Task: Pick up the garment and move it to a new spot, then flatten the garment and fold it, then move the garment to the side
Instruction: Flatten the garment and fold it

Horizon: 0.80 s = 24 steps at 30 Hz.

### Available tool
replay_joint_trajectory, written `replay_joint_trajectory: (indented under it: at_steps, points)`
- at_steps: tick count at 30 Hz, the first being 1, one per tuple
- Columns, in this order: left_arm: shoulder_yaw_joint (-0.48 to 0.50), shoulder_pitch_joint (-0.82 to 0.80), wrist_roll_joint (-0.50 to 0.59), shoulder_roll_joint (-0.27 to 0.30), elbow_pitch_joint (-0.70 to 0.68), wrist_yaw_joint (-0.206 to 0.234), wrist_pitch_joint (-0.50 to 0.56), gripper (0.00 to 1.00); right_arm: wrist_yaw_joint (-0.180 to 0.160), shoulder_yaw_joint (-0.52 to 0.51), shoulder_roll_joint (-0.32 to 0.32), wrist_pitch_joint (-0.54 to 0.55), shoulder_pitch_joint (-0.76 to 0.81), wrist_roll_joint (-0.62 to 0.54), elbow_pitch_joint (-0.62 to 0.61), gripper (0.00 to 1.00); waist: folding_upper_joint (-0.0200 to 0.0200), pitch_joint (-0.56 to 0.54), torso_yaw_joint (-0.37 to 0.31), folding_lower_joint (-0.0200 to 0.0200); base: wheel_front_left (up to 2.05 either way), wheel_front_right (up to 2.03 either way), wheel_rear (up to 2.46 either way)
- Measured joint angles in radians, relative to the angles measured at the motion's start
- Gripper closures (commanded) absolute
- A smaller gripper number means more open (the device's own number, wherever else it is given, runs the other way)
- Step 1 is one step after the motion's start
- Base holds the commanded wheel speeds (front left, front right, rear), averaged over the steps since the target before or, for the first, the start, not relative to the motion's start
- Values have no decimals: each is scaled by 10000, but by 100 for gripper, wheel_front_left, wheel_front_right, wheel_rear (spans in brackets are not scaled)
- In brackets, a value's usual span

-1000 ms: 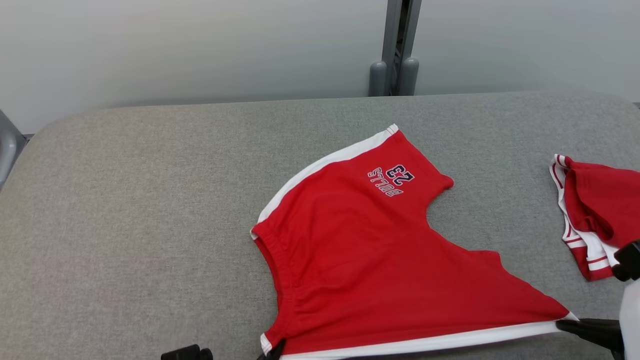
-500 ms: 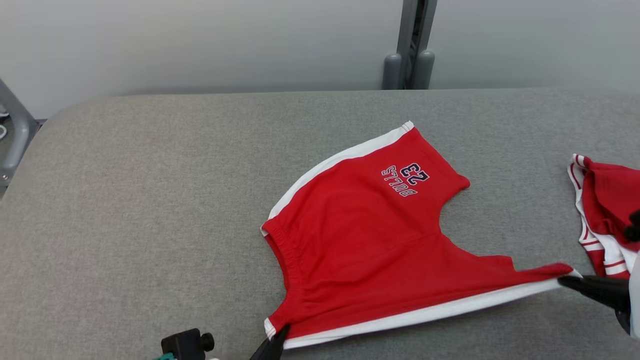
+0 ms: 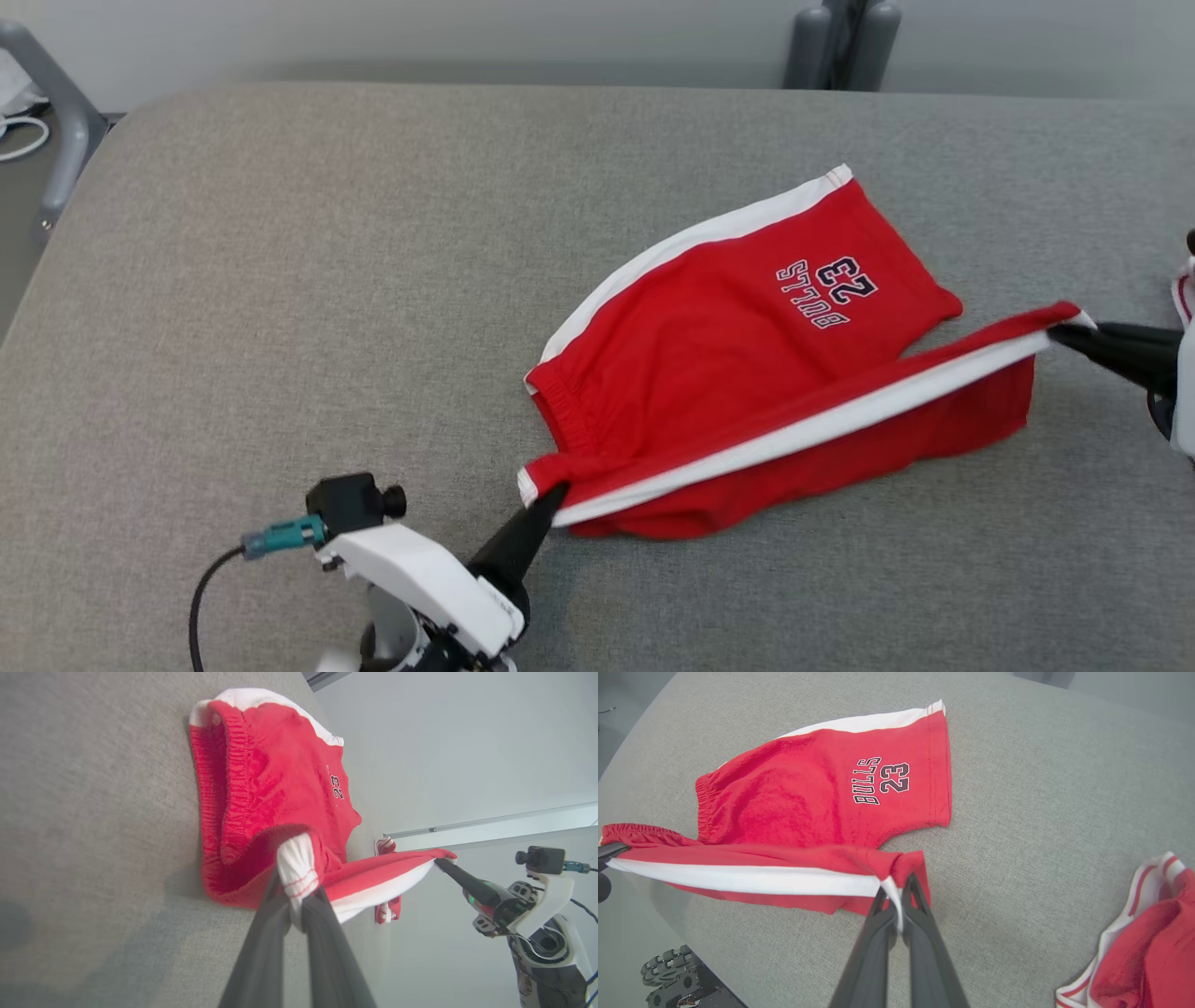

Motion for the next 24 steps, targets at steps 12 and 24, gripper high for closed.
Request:
replay_joint_trajectory:
  at_steps: [12, 24]
  points:
    - [370, -2450, -46, 224, 42, 364, 865, 100, -12, -819, 1941, 1415, -2292, -1638, 1555, 100, 0, 1251, 520, 0, 0, 0, 0]
    - [138, -4430, 150, -198, 1676, 40, 1026, 100, -17, -918, 2731, 1651, -4004, -2612, 3062, 100, 0, 2415, 1062, 0, 0, 0, 0]
